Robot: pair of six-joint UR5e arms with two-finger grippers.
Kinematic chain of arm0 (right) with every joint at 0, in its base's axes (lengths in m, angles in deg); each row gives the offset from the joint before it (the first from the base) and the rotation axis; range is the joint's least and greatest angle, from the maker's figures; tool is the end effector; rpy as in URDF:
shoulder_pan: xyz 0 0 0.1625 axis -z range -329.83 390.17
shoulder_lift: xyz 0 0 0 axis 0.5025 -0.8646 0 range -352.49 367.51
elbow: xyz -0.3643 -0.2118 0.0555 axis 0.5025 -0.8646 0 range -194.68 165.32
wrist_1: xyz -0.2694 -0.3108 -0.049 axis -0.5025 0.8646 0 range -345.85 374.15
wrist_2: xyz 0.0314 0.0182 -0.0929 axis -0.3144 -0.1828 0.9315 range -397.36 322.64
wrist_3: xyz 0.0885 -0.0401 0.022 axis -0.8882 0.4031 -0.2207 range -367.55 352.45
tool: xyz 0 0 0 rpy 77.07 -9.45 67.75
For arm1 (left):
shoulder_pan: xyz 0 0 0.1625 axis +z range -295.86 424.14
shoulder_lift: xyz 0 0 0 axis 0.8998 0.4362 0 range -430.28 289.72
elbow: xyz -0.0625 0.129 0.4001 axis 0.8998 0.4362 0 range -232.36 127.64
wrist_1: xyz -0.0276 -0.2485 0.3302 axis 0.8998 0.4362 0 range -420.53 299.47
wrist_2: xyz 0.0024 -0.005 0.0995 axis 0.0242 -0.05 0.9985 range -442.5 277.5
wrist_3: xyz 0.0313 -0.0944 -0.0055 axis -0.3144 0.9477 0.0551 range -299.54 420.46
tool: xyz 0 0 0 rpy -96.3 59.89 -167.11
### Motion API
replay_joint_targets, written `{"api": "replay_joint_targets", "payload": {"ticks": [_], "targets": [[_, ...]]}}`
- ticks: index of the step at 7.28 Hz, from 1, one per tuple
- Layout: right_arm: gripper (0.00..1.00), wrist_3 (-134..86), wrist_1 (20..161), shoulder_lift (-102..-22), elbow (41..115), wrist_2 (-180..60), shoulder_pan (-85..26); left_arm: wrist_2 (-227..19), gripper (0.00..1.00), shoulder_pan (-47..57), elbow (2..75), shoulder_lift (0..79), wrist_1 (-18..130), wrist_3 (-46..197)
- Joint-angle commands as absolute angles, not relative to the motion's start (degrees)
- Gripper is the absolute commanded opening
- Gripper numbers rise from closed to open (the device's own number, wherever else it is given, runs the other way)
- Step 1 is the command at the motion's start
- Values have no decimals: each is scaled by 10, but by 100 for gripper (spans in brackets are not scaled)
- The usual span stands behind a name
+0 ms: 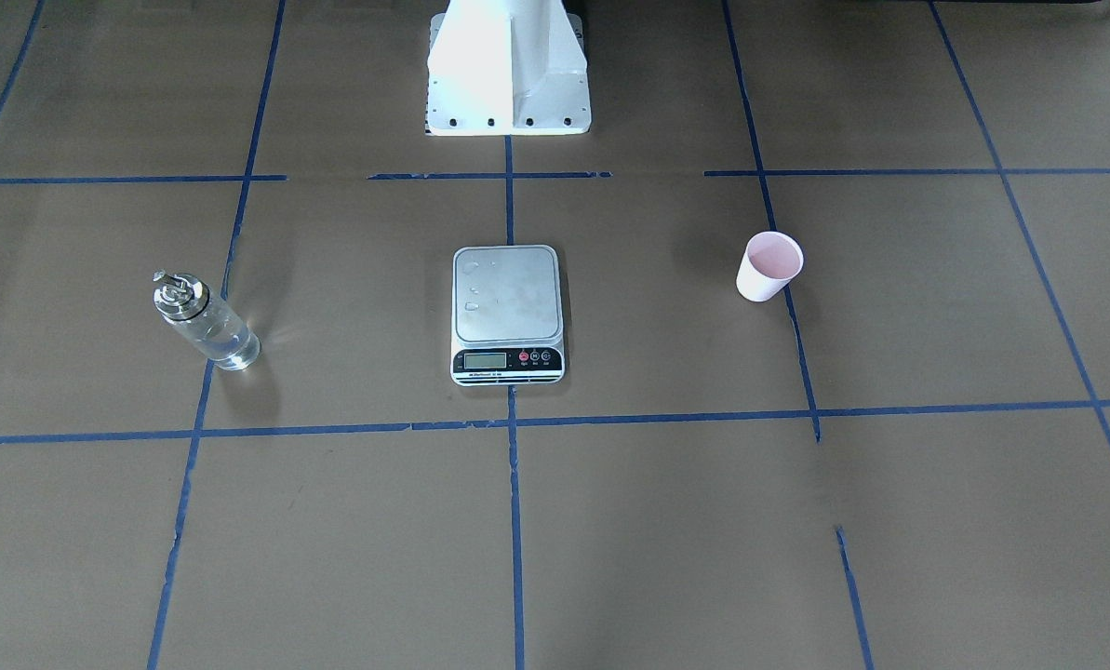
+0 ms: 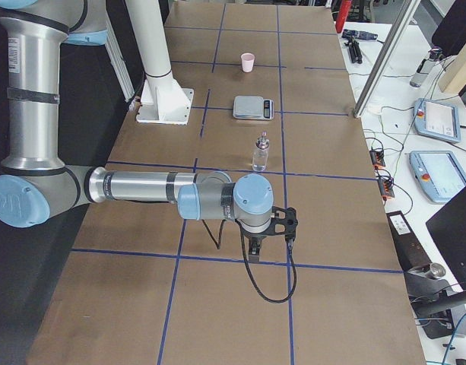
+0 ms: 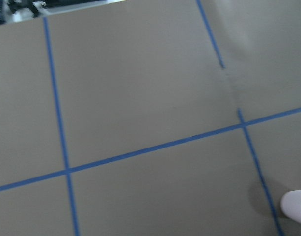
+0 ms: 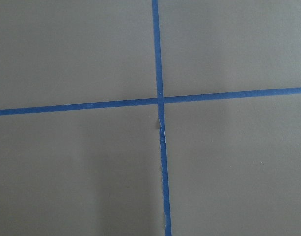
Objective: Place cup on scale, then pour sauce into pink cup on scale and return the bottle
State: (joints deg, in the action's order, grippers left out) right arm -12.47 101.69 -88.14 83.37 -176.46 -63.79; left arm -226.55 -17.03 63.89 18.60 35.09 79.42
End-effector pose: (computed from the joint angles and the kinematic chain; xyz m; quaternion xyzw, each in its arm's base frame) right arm 0.0894 -0.4498 0.6256 0.0351 -0.4154 0.0527 0.9074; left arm 0.0190 -0.4649 0.4201 0.1242 0.4820 0.0442 0.8662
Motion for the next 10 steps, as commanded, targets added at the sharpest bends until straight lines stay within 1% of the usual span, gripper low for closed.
{"api": "replay_joint_targets", "payload": {"ticks": [1,2,3,6,8,9,10], "targets": [[100,-126,1018,-882,845,-1766,-638,-2211,100,-81,671,191,403,1016],[100,-126,1021,-883,847,-1765,-638,-2139,100,-20,695,190,403,1111],[100,-126,1022,-883,846,-1764,-638,-2081,100,40,703,190,402,1187],[100,-126,1019,-881,846,-1765,-638,-1962,100,190,696,190,411,1356],[100,-125,1018,-878,851,-1765,-638,-1947,100,231,666,194,453,1407],[100,-125,1018,-873,853,-1765,-638,-1946,100,239,632,219,462,1412],[100,-125,1017,-873,853,-1761,-638,-1946,100,240,614,237,463,1412]]}}
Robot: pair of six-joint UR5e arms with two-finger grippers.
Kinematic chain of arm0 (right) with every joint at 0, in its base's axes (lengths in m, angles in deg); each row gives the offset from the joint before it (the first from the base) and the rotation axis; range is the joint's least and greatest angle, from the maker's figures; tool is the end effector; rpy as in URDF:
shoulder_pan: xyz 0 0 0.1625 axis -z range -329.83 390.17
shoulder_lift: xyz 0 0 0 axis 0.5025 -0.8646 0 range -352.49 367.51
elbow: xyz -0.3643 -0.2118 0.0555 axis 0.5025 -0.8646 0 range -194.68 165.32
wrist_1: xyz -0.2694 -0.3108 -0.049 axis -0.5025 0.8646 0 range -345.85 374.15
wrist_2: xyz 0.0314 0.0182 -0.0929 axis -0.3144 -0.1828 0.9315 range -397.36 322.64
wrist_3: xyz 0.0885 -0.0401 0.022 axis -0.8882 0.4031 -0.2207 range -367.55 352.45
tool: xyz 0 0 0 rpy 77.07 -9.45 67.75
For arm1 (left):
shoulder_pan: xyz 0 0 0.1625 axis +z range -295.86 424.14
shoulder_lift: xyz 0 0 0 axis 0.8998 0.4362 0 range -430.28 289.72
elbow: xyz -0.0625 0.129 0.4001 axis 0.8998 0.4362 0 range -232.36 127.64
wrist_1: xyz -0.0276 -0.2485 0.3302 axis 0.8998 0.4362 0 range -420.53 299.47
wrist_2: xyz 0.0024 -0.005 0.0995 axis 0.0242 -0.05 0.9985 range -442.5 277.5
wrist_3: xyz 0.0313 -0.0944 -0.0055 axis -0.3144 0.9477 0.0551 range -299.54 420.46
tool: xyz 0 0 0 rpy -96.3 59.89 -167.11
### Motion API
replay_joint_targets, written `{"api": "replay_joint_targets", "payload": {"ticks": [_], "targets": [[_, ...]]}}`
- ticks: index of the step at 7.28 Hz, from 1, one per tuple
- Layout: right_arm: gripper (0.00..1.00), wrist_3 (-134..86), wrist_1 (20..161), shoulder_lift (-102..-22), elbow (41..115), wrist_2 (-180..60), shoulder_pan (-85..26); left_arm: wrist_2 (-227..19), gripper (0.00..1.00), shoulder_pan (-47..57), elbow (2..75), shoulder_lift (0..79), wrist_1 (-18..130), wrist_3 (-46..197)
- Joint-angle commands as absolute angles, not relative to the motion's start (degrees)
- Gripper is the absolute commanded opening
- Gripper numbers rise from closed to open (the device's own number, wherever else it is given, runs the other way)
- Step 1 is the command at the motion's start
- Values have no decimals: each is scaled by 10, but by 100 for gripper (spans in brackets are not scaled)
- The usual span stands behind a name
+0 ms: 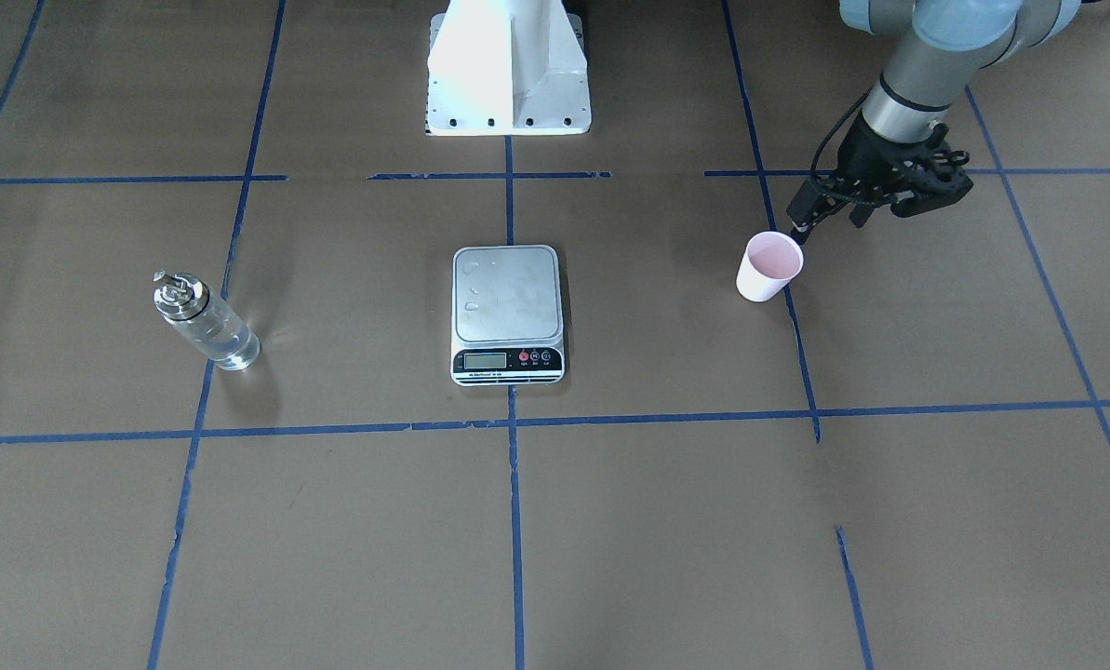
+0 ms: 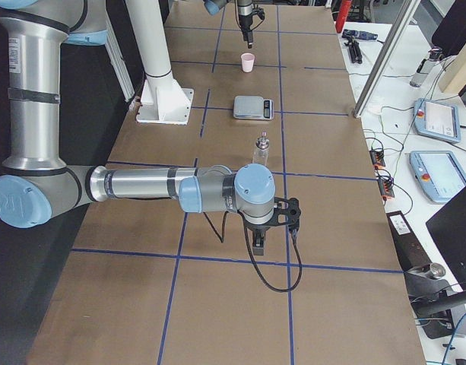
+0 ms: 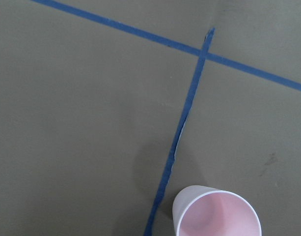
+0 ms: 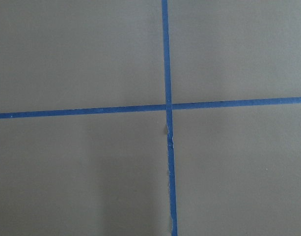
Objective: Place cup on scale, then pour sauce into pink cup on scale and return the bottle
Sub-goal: 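Reach the left gripper to the pink paper cup and grasp it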
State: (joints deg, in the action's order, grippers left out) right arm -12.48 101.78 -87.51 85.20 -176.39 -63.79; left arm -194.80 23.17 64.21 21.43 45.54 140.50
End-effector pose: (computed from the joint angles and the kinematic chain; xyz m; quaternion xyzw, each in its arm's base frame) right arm 0.0899 -0.4557 0.6049 0.0539 -0.4145 0.0442 0.9074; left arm 0.3103 -0.3958 0.3977 -0.0024 0.4114 -0.1726 0.8950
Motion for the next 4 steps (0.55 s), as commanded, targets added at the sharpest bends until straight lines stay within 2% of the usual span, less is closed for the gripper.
{"api": "replay_joint_targets", "payload": {"ticks": [1,4], "targets": [[100,-126,1017,-873,854,-1761,-637,-1946,100,241,614,238,463,1411],[100,-126,1018,-872,854,-1765,-635,-1946,100,254,600,238,463,1408]]}}
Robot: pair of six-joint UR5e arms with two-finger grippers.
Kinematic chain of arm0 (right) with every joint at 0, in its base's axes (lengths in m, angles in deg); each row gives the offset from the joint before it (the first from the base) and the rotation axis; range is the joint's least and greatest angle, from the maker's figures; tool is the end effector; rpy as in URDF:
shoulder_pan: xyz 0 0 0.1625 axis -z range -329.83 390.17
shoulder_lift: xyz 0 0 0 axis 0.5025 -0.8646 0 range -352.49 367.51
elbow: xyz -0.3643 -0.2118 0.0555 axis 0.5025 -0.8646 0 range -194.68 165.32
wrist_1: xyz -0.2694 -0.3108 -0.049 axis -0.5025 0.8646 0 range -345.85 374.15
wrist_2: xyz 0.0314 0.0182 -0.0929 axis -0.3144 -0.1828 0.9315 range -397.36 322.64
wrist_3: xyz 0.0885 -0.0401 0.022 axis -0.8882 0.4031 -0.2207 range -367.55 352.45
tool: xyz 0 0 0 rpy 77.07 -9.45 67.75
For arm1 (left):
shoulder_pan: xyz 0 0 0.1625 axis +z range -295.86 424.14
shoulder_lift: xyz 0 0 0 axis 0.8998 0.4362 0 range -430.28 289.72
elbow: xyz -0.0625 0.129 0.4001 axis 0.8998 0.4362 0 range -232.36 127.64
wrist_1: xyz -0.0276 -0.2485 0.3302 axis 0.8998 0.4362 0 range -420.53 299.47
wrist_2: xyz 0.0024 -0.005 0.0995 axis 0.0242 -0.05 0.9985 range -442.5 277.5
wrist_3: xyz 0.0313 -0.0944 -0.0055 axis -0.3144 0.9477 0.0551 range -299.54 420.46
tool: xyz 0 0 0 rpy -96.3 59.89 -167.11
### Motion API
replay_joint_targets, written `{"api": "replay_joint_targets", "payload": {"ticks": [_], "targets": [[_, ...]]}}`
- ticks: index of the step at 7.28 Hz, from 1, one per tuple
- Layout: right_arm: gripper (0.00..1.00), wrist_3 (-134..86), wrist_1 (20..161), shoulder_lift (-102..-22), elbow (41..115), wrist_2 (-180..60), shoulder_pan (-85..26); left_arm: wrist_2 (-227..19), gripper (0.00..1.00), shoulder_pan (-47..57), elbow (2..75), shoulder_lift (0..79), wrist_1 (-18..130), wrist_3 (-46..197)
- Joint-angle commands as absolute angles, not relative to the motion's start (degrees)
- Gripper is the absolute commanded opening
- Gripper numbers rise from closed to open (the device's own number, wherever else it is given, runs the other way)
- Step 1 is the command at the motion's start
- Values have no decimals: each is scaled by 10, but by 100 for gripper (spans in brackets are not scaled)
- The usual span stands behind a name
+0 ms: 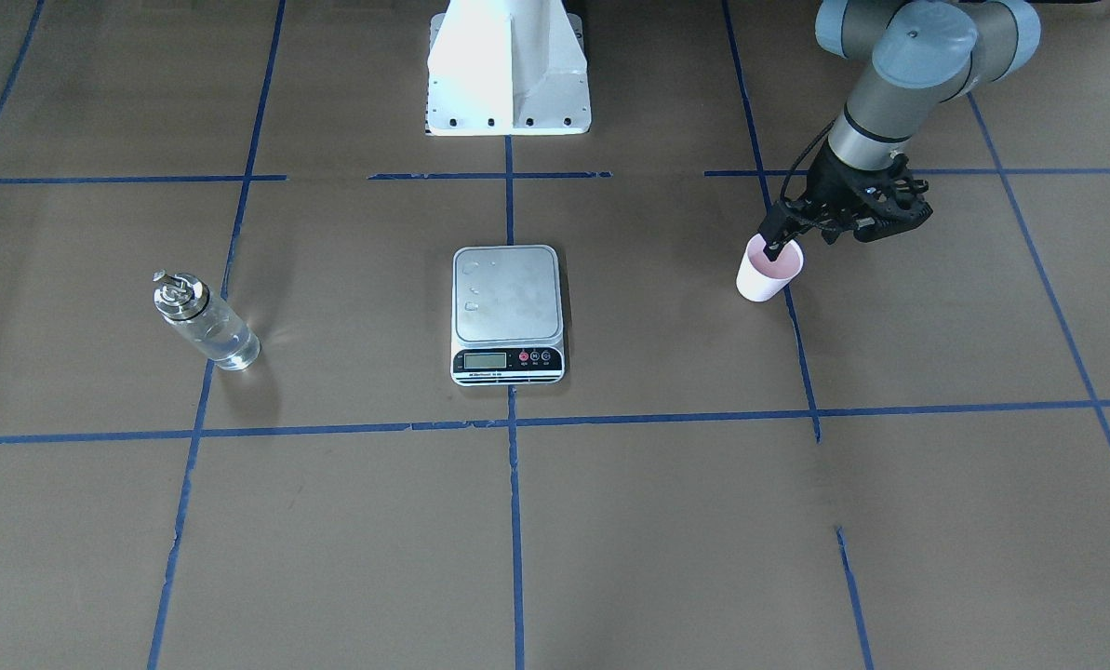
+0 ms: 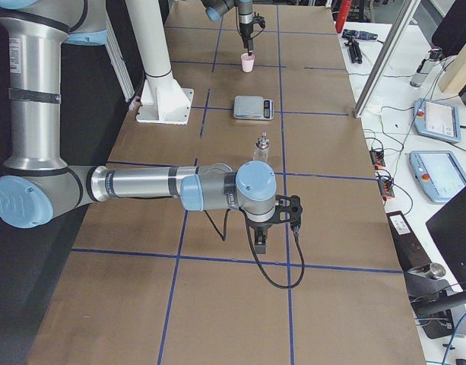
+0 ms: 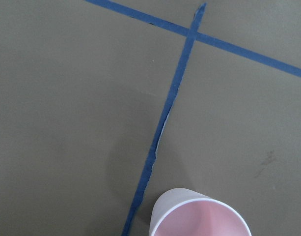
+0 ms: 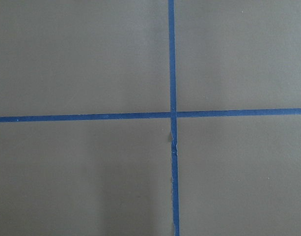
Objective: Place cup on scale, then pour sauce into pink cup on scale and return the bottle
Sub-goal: 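Reach the left gripper to the pink paper cup and grasp it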
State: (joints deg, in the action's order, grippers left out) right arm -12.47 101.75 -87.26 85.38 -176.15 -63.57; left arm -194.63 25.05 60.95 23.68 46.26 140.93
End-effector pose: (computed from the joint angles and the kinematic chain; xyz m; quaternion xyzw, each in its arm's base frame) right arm 0.0886 -0.4580 0.6016 0.0568 -0.4126 0.0409 0.9082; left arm 0.3384 -0.3982 0.4037 -0.0105 0.4088 -0.1625 0.8980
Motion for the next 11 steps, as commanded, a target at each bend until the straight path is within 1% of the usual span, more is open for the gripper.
{"api": "replay_joint_targets", "payload": {"ticks": [1,3,4,5,7,8,9,10,11], "targets": [[100,-126,1018,-872,855,-1765,-635,-1946,99,259,587,238,464,1407],[100,-125,1018,-872,868,-1763,-635,-1948,98,265,566,239,487,1406],[100,-125,1018,-874,871,-1758,-635,-1949,92,265,565,240,487,1406],[100,-125,1018,-874,871,-1756,-635,-1952,65,265,565,241,486,1406],[100,-125,1018,-873,871,-1758,-635,-1954,7,265,567,241,486,1406],[100,-125,1020,-870,872,-1756,-633,-1955,0,265,567,241,485,1406],[100,-125,1023,-859,871,-1758,-633,-1975,0,264,573,241,480,1406],[100,-126,1024,-859,871,-1763,-632,-1998,0,260,594,239,477,1409],[100,-140,1018,-857,872,-1759,-626,-2002,0,254,629,242,437,1409]]}}
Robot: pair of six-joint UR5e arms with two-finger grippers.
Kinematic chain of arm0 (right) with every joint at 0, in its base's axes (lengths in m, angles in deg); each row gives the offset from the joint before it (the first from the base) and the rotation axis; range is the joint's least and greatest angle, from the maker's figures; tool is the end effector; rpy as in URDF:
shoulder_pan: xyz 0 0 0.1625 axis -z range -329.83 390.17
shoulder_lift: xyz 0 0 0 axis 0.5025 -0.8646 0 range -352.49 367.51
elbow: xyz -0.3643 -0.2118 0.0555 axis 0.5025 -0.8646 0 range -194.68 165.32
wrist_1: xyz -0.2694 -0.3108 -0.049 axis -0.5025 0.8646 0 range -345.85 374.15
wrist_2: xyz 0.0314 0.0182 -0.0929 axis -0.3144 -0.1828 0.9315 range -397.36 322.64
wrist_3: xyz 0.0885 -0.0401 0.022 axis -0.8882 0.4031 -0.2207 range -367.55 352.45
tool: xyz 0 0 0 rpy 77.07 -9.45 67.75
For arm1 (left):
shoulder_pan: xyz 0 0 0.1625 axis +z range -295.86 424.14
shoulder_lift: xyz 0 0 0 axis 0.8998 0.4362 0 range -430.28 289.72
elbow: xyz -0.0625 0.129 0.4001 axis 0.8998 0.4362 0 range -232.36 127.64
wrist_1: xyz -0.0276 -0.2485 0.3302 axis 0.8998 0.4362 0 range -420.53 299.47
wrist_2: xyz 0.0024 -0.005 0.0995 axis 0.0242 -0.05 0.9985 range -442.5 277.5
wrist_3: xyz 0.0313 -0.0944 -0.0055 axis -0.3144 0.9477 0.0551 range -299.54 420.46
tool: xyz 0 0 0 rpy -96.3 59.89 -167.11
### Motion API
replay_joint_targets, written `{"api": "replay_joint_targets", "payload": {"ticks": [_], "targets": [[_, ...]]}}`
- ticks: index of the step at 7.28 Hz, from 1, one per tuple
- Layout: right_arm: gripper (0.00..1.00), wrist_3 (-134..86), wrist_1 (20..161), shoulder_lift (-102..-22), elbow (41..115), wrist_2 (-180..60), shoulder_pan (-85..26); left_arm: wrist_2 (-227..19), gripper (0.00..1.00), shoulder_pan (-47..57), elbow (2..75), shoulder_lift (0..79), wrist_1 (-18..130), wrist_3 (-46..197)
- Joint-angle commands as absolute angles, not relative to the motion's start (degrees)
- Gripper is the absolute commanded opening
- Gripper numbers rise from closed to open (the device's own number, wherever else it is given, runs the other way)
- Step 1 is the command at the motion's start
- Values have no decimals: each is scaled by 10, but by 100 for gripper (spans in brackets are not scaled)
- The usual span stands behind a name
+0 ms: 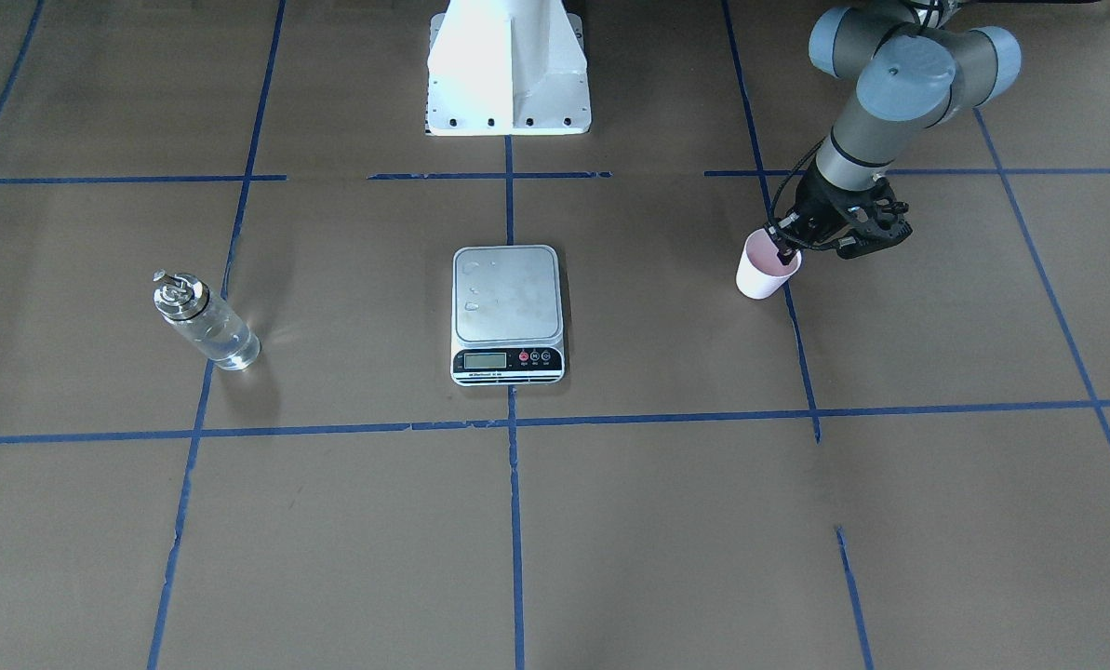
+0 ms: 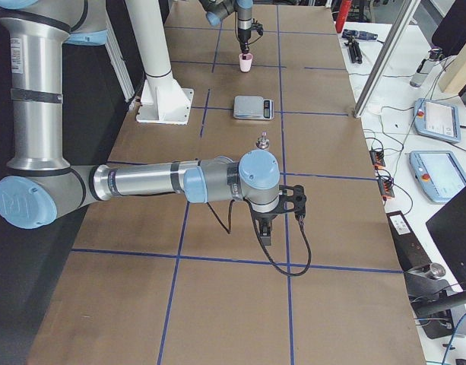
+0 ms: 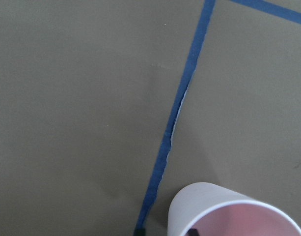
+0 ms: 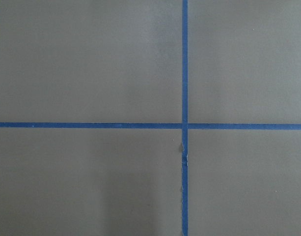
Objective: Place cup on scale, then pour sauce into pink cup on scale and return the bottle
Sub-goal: 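Carry the pink cup with the left gripper onto the scale and release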
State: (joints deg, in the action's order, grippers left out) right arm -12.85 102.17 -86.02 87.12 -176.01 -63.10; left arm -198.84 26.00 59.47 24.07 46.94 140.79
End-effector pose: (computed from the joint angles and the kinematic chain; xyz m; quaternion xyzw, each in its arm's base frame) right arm 0.0855 -0.4677 0.5773 0.0741 -0.4116 0.0310 0.9078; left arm 0.3524 -0.3898 0.4090 -0.0466 0.4167 -0.1402 0.8969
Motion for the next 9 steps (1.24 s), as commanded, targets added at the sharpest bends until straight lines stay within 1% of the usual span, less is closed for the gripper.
{"api": "replay_joint_targets", "payload": {"ticks": [1,2,3,5,6,7,9], "targets": [[100,-271,1016,-848,868,-1761,-625,-2002,0,248,656,303,344,1411],[100,-318,1019,-832,870,-1760,-606,-2001,0,248,647,384,254,1413],[100,-317,1004,-837,870,-1761,-605,-2001,0,251,644,435,219,1441],[100,-326,892,-867,870,-1761,-581,-2002,0,254,586,523,217,1505],[100,-327,860,-878,870,-1762,-570,-2001,0,263,538,573,217,1534],[100,-328,858,-879,871,-1763,-561,-1999,0,276,512,601,220,1562],[100,-343,858,-878,888,-1761,-548,-1997,0,305,485,629,221,1581]]}}
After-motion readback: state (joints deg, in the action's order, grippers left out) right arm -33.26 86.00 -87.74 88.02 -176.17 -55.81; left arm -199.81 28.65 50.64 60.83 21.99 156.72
